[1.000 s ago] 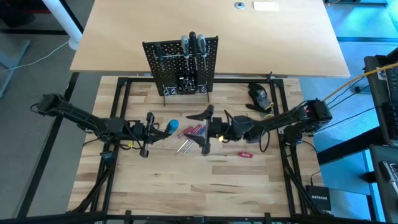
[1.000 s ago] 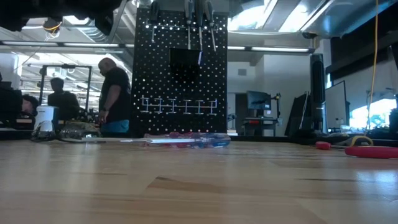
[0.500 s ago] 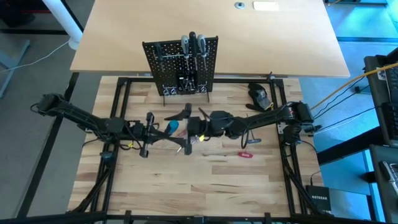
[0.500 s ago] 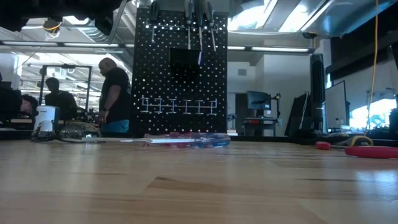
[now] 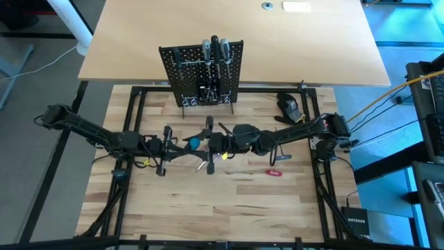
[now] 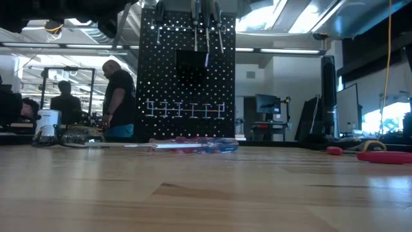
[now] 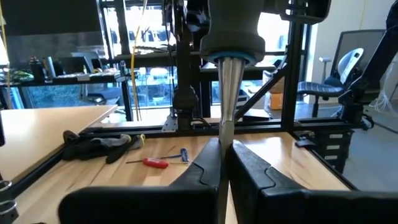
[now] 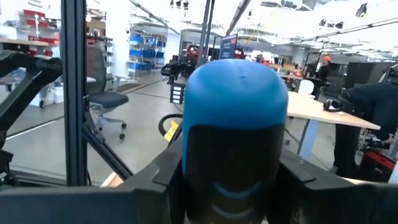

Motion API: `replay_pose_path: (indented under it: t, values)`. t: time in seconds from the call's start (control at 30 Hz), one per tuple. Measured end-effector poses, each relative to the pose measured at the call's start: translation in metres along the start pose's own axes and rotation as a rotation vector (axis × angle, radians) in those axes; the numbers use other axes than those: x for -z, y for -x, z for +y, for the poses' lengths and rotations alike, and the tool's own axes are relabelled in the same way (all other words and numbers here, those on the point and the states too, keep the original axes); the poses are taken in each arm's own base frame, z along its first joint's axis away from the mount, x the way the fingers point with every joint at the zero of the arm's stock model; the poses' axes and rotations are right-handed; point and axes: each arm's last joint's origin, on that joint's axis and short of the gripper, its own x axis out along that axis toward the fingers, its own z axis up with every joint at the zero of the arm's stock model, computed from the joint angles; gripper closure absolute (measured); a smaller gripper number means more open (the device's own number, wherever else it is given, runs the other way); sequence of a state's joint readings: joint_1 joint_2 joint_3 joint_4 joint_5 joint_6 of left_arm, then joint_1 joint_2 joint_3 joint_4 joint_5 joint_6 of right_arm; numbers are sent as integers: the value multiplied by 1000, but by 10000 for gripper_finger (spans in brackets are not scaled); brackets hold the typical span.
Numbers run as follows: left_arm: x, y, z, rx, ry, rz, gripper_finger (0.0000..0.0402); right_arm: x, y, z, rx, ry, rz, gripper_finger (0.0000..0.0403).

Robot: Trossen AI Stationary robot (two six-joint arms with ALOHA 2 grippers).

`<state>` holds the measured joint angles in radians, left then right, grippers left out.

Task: Hang tools onto peg board
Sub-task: Hang the black and blue screwdriver on the peg board

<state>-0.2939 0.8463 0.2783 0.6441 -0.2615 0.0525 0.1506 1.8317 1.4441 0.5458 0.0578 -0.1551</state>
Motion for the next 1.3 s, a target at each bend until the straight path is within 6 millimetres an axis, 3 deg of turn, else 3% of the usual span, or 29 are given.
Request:
replay_pose_path:
  t: [0.13, 0.33, 0.57, 0.7, 0.97, 1.3]
  values:
    - [1, 0, 0, -1, 17, 9, 380, 2, 0, 0, -3, 8, 17, 256]
    - [0, 1, 0, -2, 19, 41, 294, 1, -2, 0, -11, 16, 87, 256]
    - [-18, 3, 2, -4, 5, 101, 229, -9, -5, -3, 8, -7, 222, 256]
    - [-29, 1, 2, -4, 12, 66, 217, -8, -5, -3, 17, -28, 240, 256]
    - [-33, 0, 2, -7, -8, 28, 215, 4, -10, -1, 18, -55, 265, 256]
    - [-25, -17, -3, -10, -30, 15, 215, 14, -17, -5, 28, -84, 233, 256]
